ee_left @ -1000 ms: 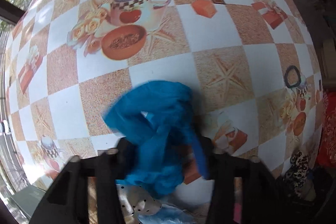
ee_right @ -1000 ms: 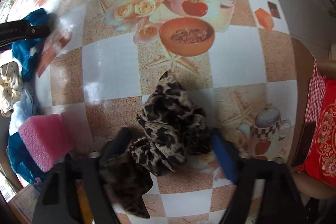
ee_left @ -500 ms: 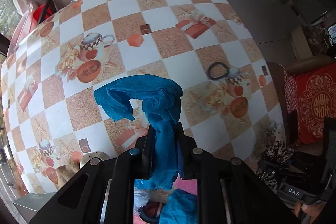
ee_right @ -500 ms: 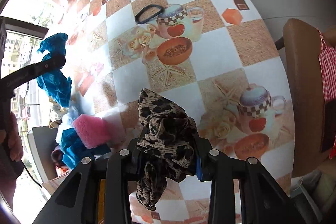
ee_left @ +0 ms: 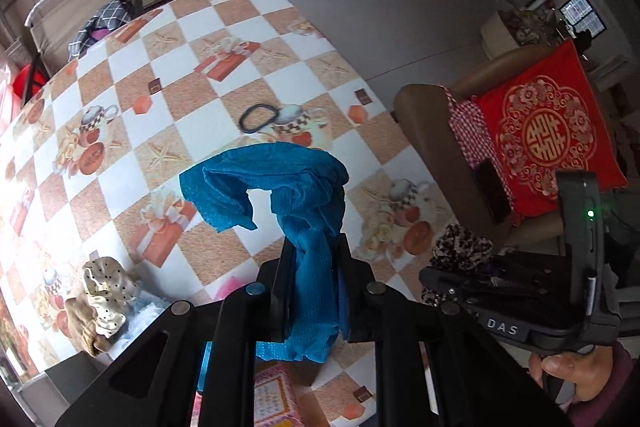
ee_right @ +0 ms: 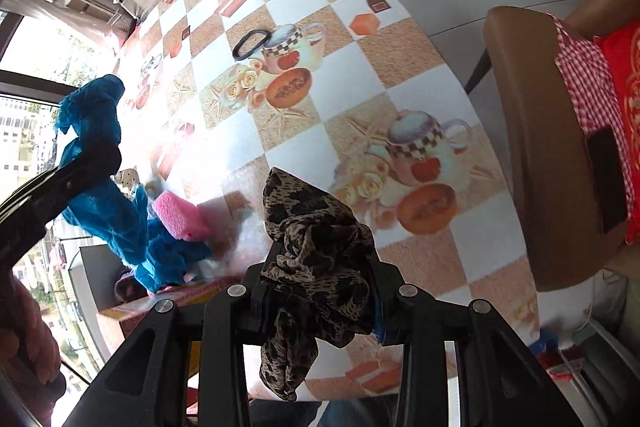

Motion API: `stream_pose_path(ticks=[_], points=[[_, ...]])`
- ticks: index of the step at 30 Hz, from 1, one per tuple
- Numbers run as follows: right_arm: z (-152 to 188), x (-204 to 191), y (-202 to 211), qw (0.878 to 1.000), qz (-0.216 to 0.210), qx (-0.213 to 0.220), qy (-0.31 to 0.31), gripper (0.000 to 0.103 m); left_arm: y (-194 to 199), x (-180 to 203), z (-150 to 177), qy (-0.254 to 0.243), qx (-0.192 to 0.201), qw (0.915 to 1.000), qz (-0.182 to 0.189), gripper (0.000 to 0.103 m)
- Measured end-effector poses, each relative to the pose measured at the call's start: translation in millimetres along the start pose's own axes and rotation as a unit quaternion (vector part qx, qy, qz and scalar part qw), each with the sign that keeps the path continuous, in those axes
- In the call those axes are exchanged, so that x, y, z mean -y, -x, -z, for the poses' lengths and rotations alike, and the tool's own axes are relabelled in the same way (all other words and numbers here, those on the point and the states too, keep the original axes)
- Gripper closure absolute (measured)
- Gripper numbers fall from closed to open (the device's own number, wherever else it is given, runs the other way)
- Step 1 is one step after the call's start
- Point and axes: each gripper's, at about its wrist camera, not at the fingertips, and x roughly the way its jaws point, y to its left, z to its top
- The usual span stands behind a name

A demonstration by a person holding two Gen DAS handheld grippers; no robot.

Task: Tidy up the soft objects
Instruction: 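Carry the blue glove and leopard scrunchie in both tools over the white box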

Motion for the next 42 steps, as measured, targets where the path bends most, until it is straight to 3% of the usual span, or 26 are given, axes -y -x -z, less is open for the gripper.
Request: stream_pose_path(ticks=[10, 19, 31, 42], points=[[45.3, 16.6, 26.8, 0.999, 0.032, 0.013, -0.018, 0.066, 19.9, 67.2, 44.7, -0.066, -0.008, 0.9965, 0.049, 0.085], [86.5, 24.1, 35.3, 0.998, 0.055, 0.003, -0.028, 0.066, 42.6, 92.8, 98.5, -0.118, -0.025, 0.9891, 0.085, 0.085], [143.0, -11.9, 19.0, 0.998, 0.047, -0.034, 0.012, 0.066, 68.9, 77.8, 176.5, -0.166, -0.043, 0.9804, 0.097, 0.085], [176.3, -86.2, -0.7, 0.989, 0.021, -0.077, 0.123, 0.066, 89.3, 28.1, 235.7, -0.131, -0.046, 0.9883, 0.064, 0.085]])
